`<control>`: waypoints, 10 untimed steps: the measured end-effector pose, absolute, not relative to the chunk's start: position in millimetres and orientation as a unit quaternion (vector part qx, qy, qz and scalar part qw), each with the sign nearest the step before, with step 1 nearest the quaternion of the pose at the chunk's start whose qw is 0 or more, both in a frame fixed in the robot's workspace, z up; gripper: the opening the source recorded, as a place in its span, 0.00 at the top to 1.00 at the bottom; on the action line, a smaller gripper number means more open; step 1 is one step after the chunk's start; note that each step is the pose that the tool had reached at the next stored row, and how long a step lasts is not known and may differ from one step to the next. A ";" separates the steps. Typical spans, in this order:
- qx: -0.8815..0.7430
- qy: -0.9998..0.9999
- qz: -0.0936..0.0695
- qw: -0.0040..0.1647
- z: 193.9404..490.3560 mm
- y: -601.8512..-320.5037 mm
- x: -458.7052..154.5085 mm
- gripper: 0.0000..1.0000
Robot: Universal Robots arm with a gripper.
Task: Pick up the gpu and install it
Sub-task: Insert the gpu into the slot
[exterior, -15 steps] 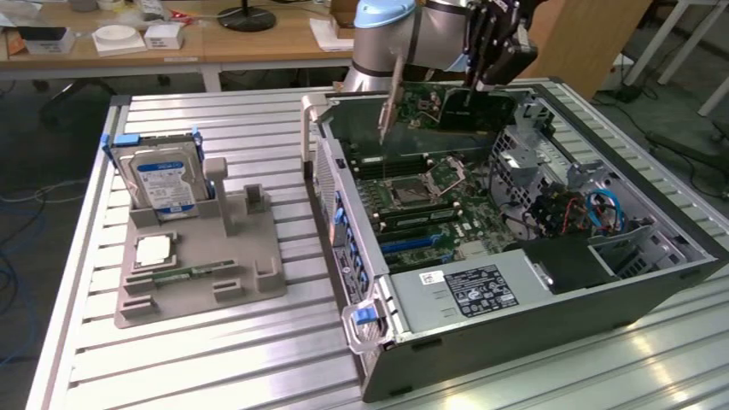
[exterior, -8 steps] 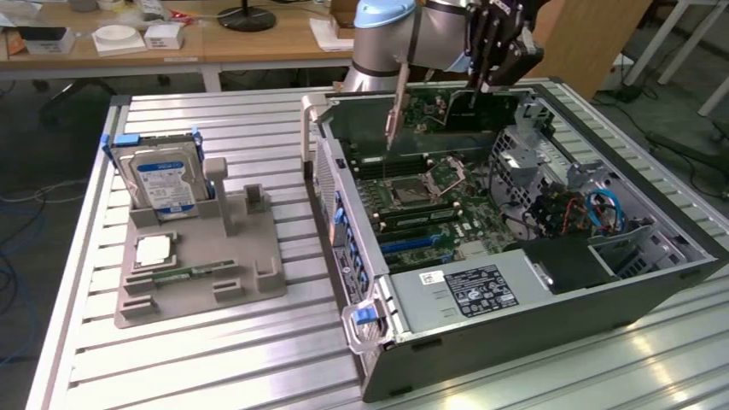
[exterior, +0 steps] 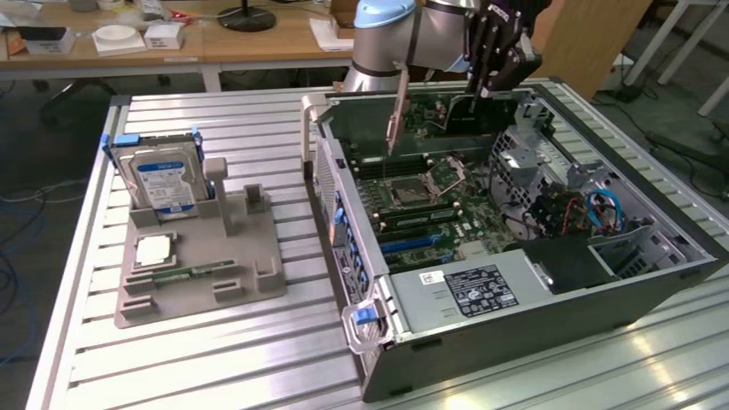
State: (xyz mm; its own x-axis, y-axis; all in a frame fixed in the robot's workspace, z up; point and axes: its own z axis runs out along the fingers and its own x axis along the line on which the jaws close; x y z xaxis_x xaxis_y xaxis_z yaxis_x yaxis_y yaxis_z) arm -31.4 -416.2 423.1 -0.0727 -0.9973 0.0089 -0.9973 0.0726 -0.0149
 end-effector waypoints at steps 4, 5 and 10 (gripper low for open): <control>-0.697 0.717 -0.008 0.002 421.3 -416.2 -31.4 0.74; -0.698 0.716 -0.008 0.002 420.4 -416.2 -31.4 0.74; -0.698 0.716 -0.008 0.002 411.6 -416.3 -31.4 0.74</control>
